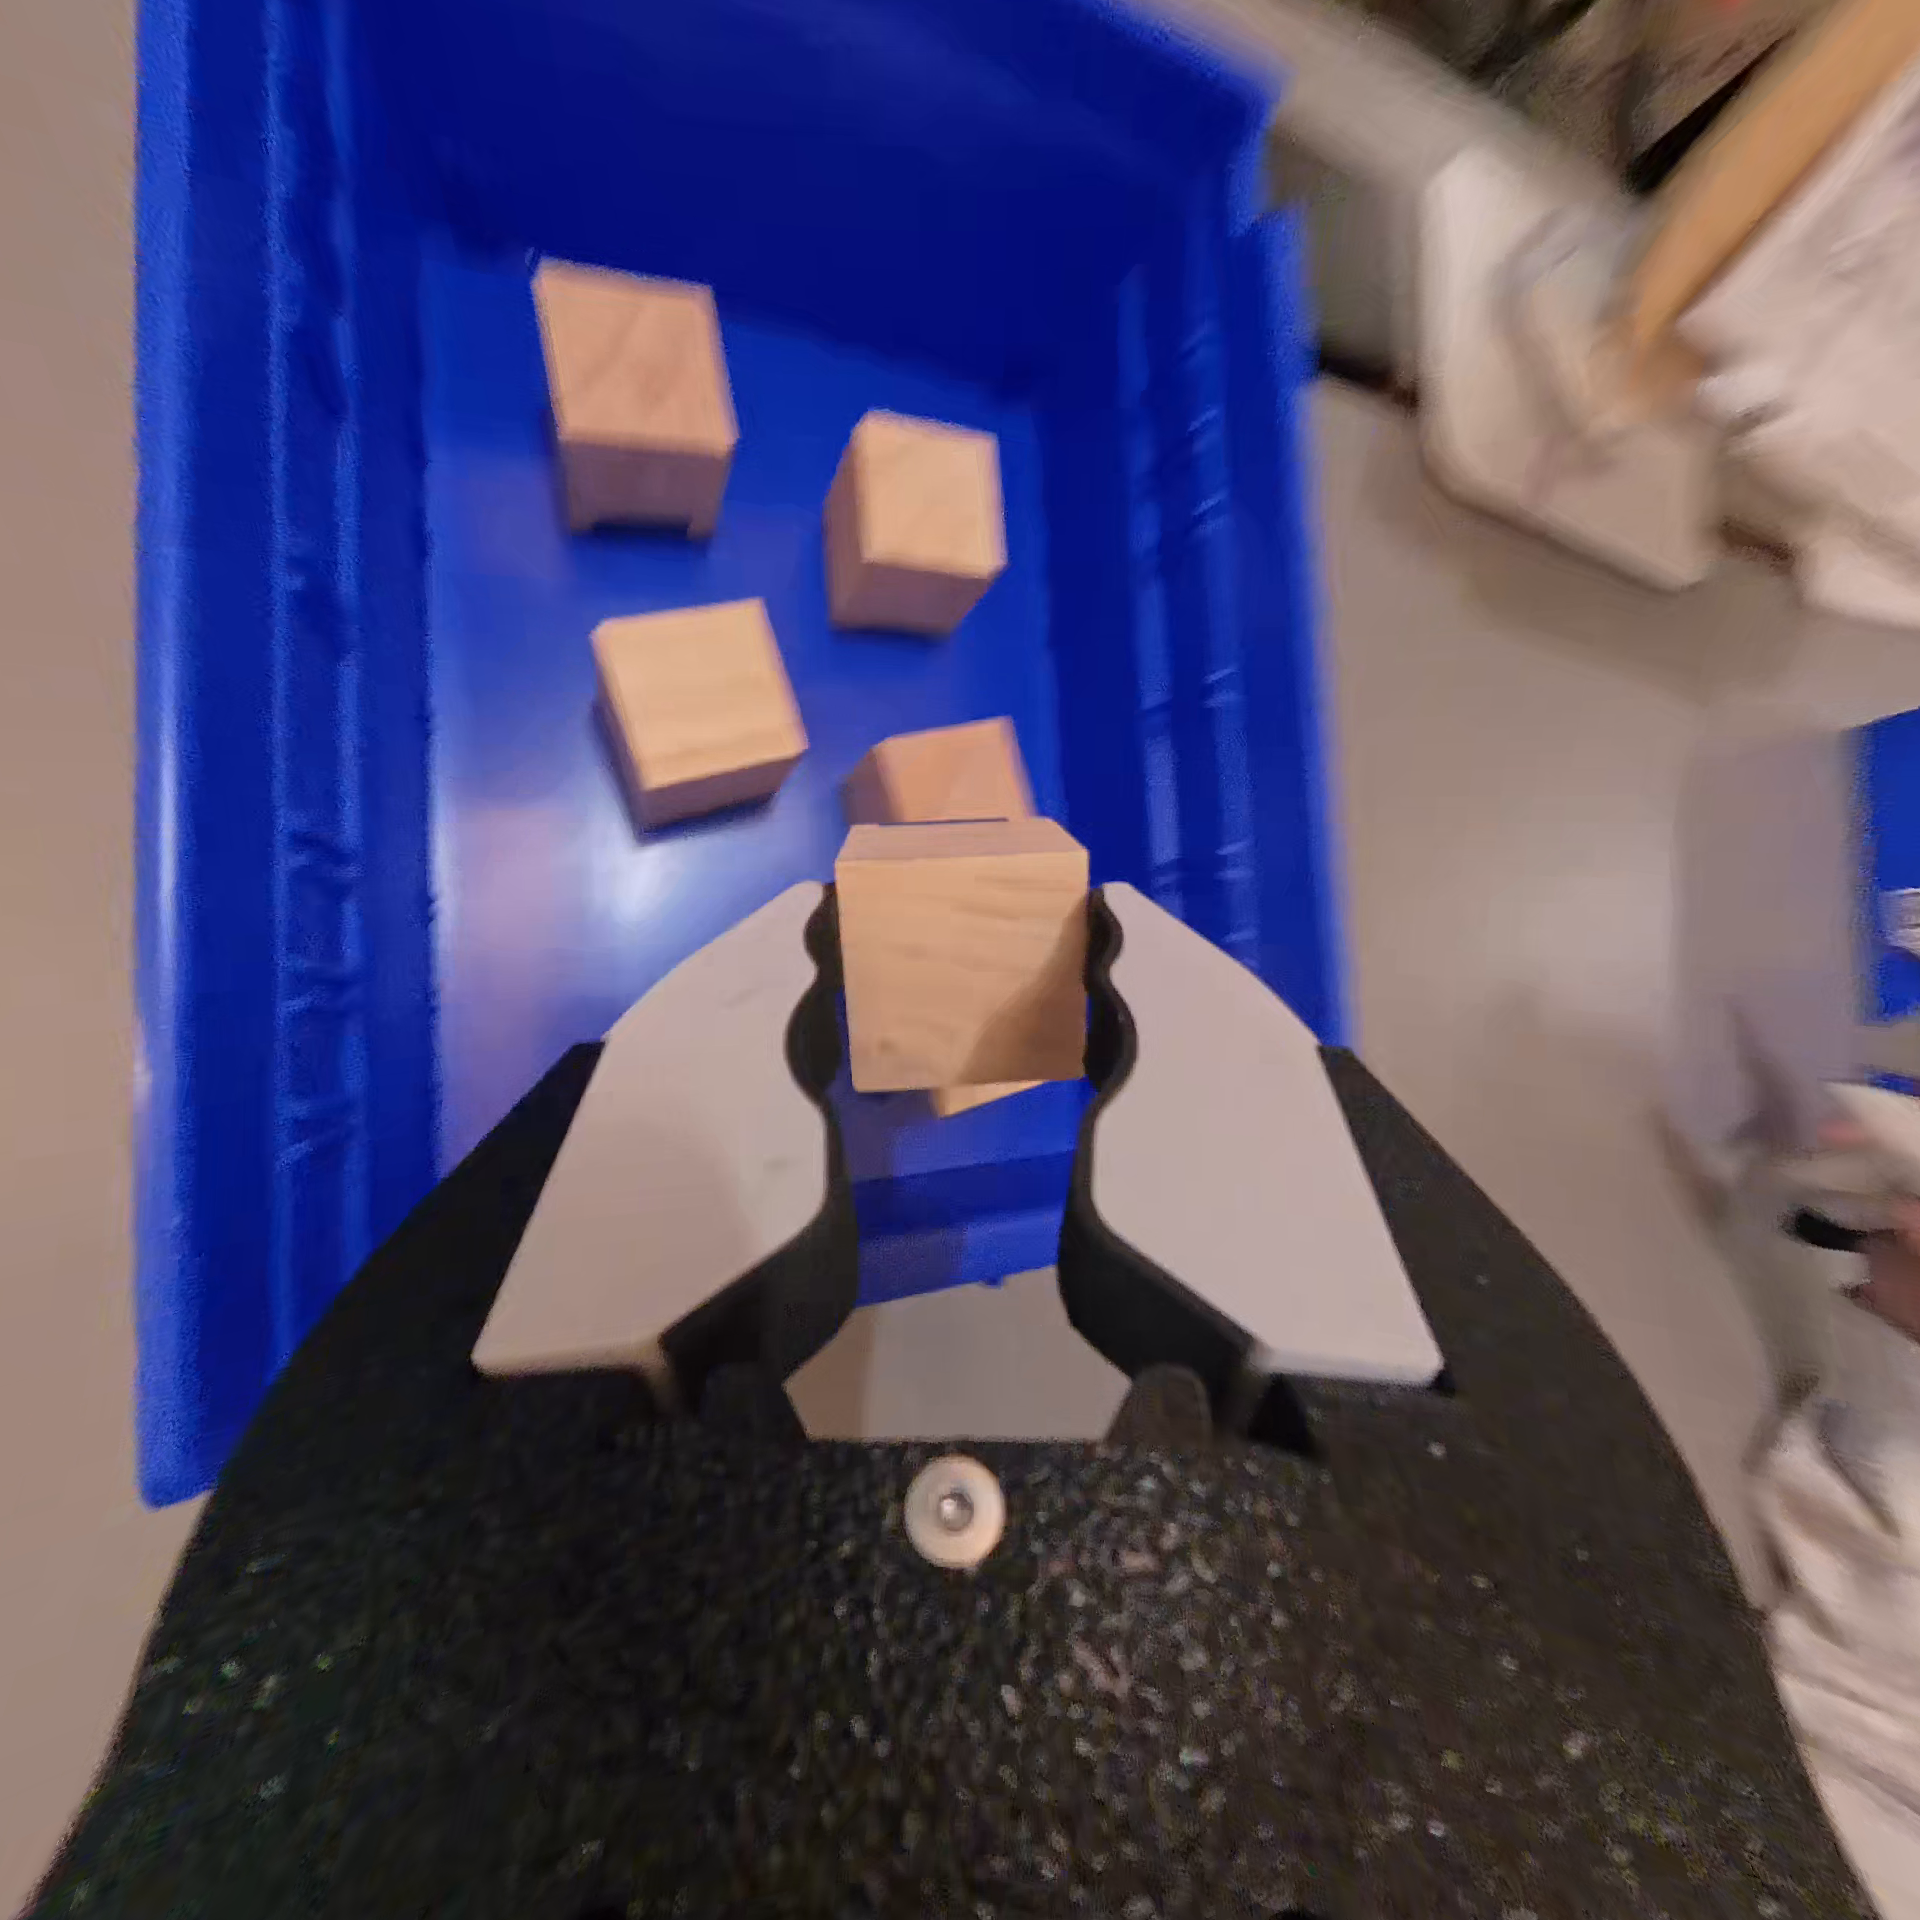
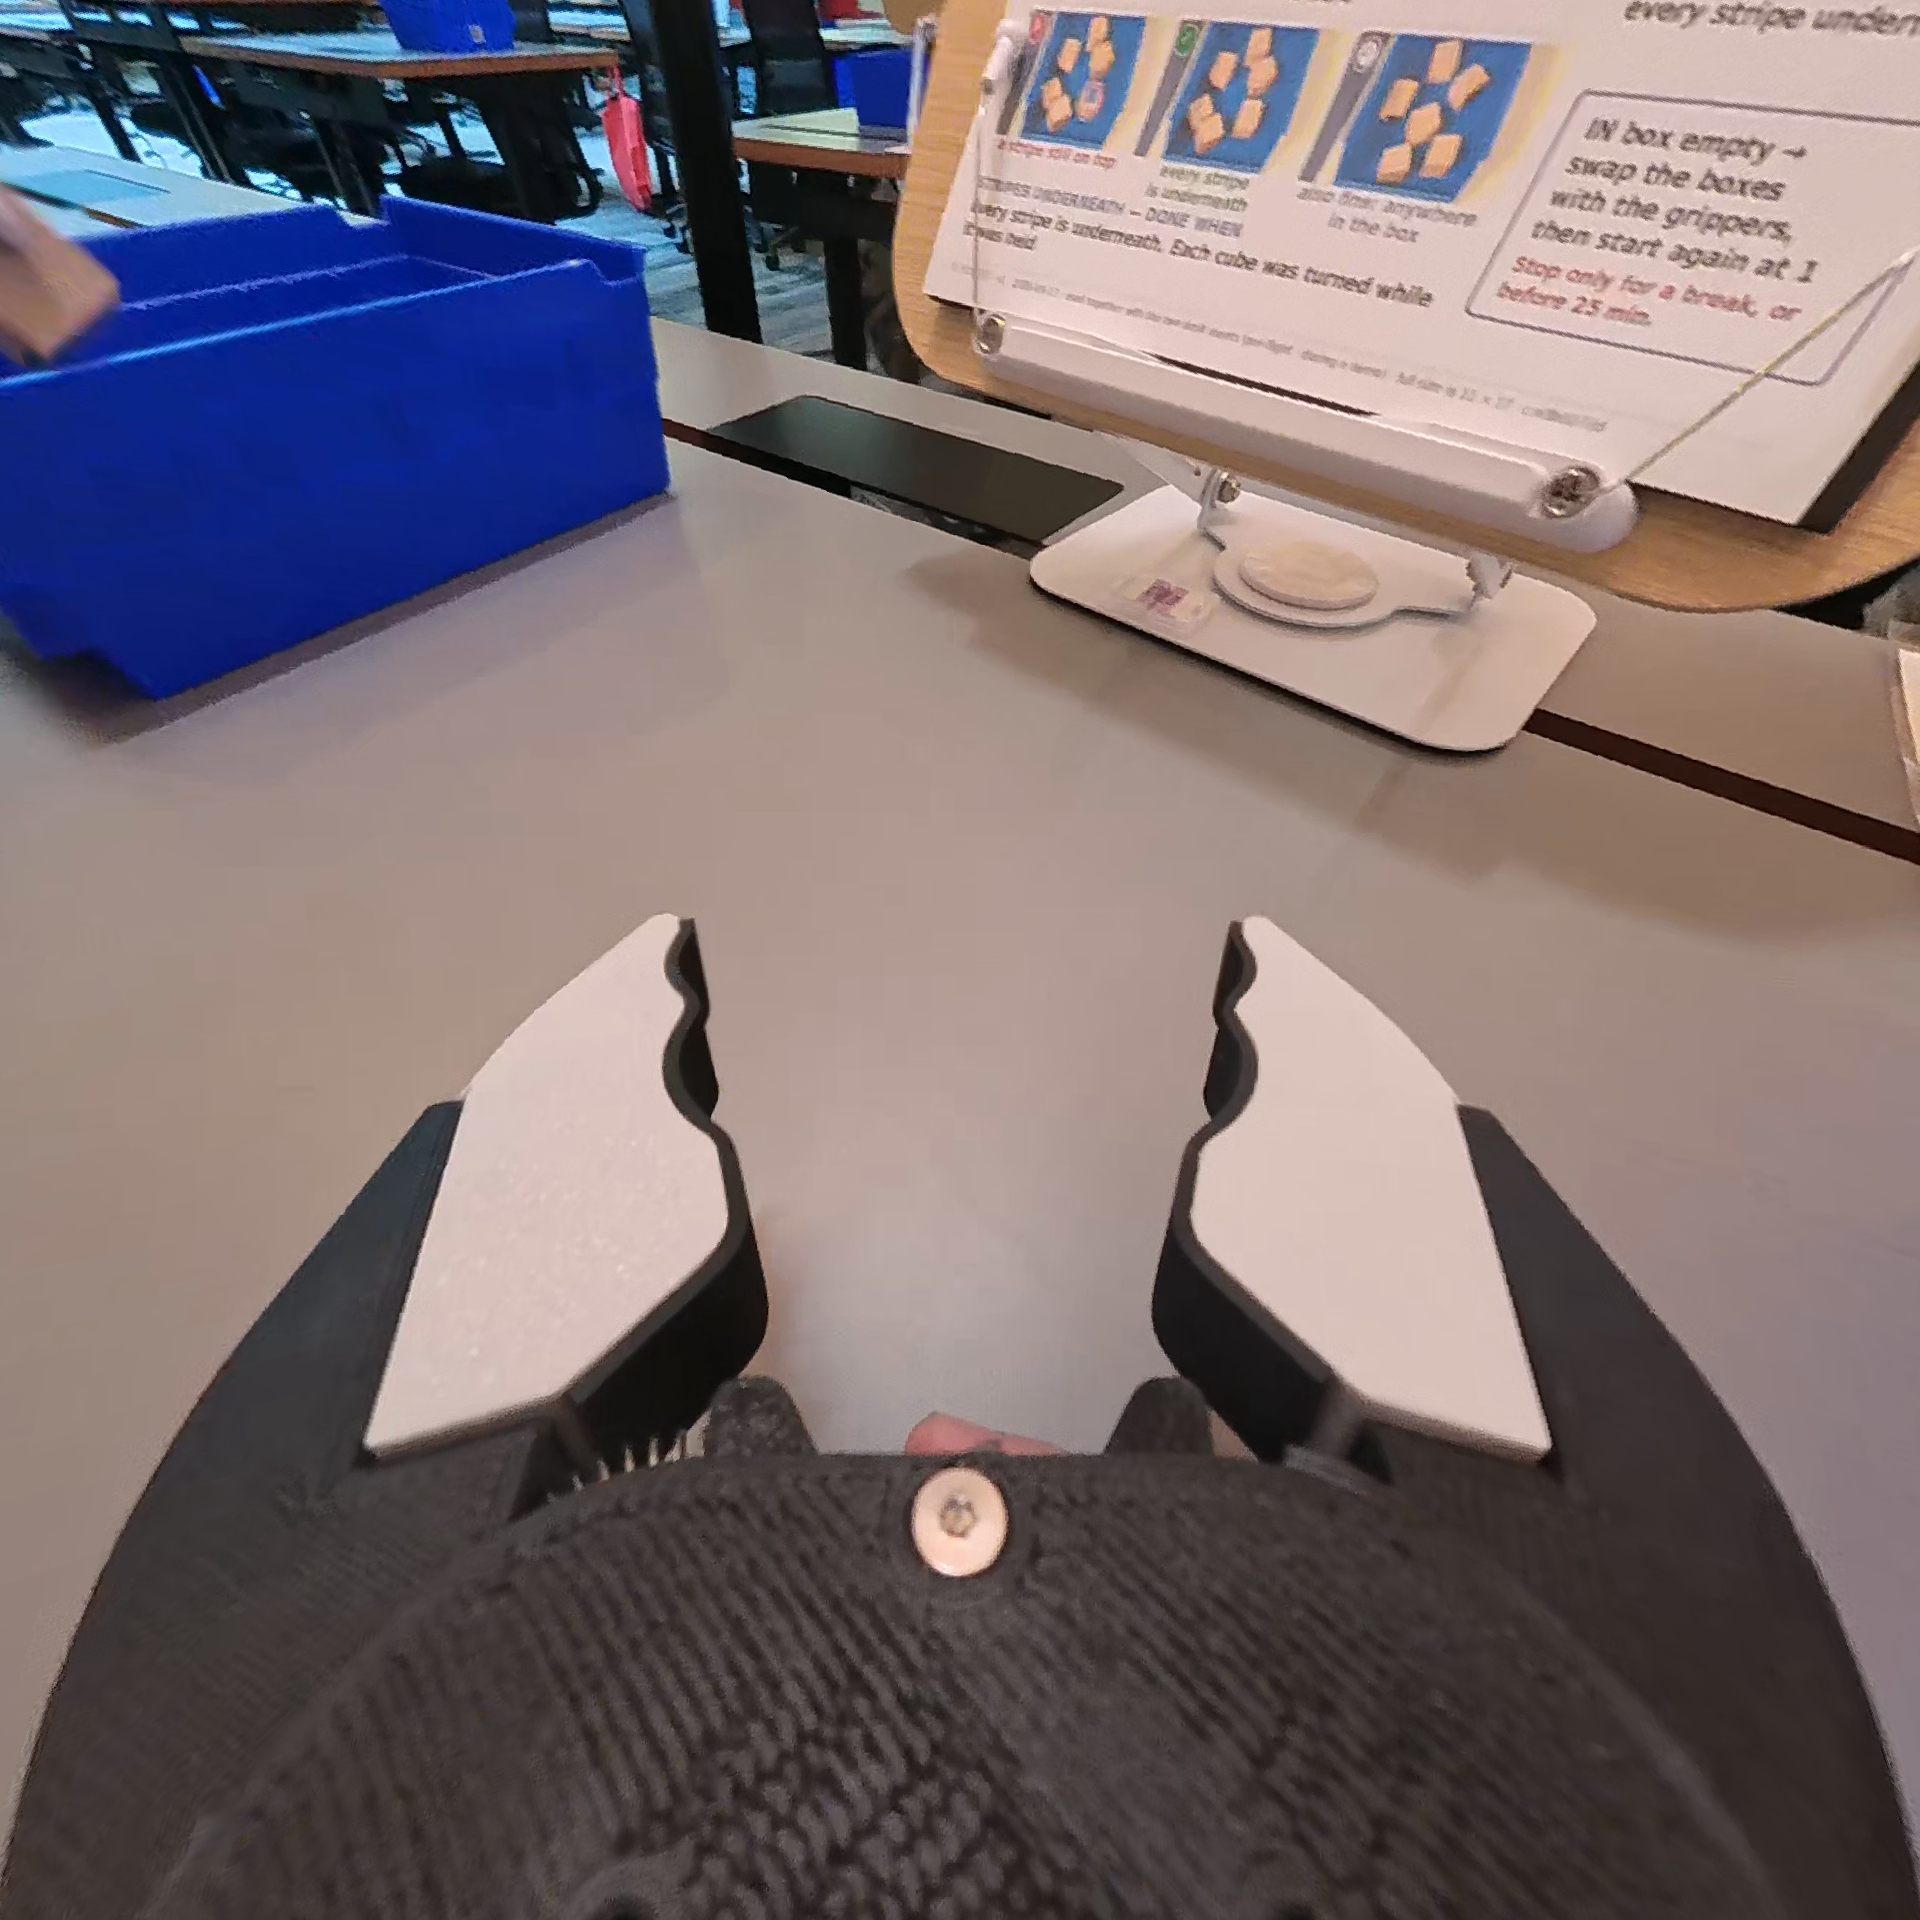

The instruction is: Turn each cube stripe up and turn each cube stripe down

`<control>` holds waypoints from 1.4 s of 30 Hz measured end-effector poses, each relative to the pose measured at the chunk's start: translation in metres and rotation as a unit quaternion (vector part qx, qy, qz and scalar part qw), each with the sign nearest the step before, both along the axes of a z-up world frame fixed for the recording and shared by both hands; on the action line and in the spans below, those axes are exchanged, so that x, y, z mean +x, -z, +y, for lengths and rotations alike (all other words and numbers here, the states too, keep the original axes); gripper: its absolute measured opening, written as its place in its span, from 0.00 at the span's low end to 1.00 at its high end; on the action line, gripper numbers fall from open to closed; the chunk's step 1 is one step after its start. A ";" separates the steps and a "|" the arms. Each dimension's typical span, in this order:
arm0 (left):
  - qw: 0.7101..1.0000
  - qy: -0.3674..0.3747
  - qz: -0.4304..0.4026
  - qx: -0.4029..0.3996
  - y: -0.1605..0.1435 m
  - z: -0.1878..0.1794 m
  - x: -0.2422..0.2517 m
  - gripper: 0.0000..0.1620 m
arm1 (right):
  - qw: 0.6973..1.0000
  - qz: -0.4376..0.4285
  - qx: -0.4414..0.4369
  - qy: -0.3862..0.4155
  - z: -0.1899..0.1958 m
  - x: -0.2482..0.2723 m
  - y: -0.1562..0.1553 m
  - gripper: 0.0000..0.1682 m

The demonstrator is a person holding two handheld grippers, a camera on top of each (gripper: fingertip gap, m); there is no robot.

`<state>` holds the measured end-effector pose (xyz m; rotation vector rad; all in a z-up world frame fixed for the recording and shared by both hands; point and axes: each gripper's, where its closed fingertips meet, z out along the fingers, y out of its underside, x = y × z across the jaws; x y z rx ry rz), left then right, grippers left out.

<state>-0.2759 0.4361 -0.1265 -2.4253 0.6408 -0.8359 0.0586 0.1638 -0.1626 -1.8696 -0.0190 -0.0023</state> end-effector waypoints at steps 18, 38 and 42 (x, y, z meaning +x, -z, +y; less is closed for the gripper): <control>0.763 0.382 -0.495 -0.164 -0.151 -0.249 0.211 0.27 | 0.933 -0.182 0.184 -0.252 -0.022 -0.089 -0.145 0.53; 0.681 0.456 -0.505 -0.271 -0.126 -0.324 0.274 0.27 | 0.886 -0.265 0.184 -0.334 -0.047 -0.075 -0.157 0.27; 0.680 0.451 -0.508 -0.275 -0.122 -0.319 0.272 0.27 | 0.889 -0.263 0.159 -0.338 -0.042 -0.076 -0.152 0.27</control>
